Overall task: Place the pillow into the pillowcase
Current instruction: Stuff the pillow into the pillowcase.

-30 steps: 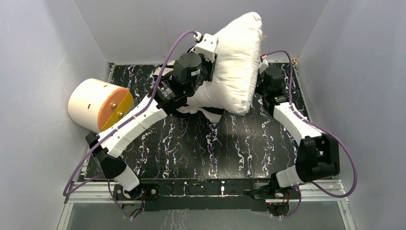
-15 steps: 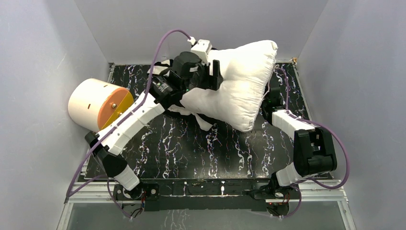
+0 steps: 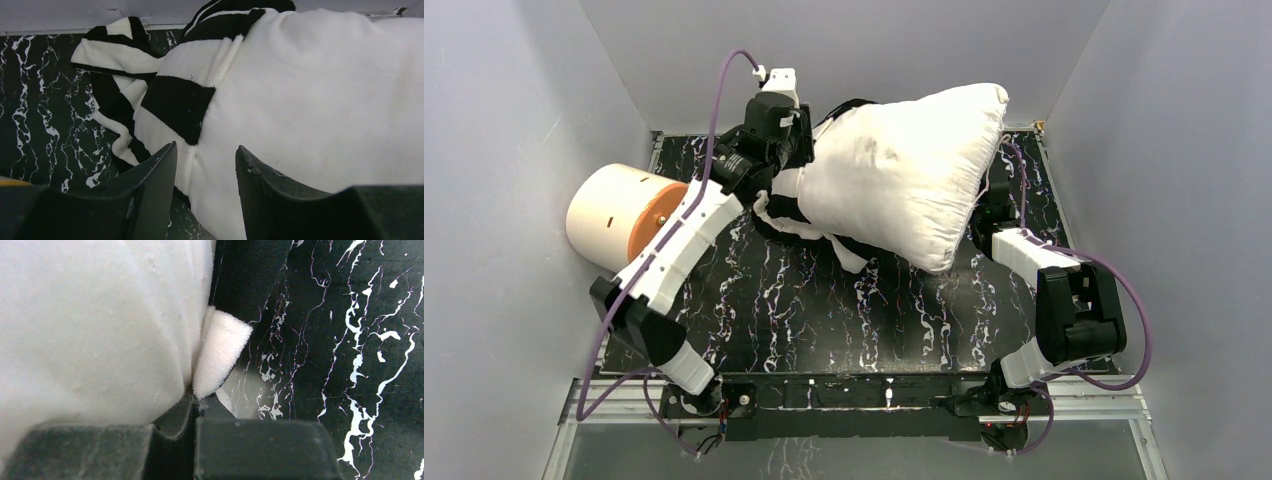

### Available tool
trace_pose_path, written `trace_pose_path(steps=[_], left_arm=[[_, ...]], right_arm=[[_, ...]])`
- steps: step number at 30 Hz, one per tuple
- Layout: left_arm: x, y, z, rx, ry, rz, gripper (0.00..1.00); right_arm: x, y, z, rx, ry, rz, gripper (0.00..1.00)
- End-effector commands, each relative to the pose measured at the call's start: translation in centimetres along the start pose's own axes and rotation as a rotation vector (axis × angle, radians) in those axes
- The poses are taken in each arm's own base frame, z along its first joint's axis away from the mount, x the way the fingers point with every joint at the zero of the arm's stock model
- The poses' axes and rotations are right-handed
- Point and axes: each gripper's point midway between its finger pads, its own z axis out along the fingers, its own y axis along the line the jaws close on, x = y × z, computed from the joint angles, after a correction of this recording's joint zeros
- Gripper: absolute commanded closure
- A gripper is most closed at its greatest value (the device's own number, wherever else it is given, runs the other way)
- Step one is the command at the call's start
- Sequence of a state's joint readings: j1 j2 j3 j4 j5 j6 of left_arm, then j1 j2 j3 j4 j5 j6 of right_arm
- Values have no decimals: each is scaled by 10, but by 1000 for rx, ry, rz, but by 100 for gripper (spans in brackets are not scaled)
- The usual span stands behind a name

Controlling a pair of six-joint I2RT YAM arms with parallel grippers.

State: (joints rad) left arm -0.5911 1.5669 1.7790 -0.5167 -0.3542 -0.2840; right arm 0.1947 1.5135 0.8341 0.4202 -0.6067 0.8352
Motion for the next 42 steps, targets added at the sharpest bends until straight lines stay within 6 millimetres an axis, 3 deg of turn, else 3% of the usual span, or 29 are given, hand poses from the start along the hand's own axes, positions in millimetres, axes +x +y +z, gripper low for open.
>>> trace_pose_path(steps=[1,3,10,13,18,23,26,28,33,39,41,42], left_arm=[[22,36,58,-45,43,13,56],[26,31,72,27,49,-12,51],[62,52,119,38,105,-45,49],[67,45,131,120,108,-74,43],[59,38,117,159,116,-114,43],[20,22,64,272,27,-113,39],[23,12,48,349,30,-106,36],[32,13,48,349,38,-103,36],[66,28,76,272,108,-52,39],[82,27,99,276,136,-20,43],[84,27,103,273,143,-12,52],[82,24,103,281,140,-5,66]], right_arm=[[-19,44,-6,-129,-31,-109,100],[-19,45,-6,-132,-29,-116,100],[-23,48,-6,-131,-31,-122,100],[-26,49,-6,-126,-38,-121,100],[-28,47,-4,-109,-37,-113,100],[-29,39,0,-83,-40,-98,100],[-26,34,2,-76,-32,-87,100],[-25,32,2,-72,-35,-80,100],[-25,32,2,-74,-38,-74,100],[-26,31,3,-69,-42,-71,100],[-25,30,4,-66,-41,-66,100],[-23,29,6,-63,-37,-61,100]])
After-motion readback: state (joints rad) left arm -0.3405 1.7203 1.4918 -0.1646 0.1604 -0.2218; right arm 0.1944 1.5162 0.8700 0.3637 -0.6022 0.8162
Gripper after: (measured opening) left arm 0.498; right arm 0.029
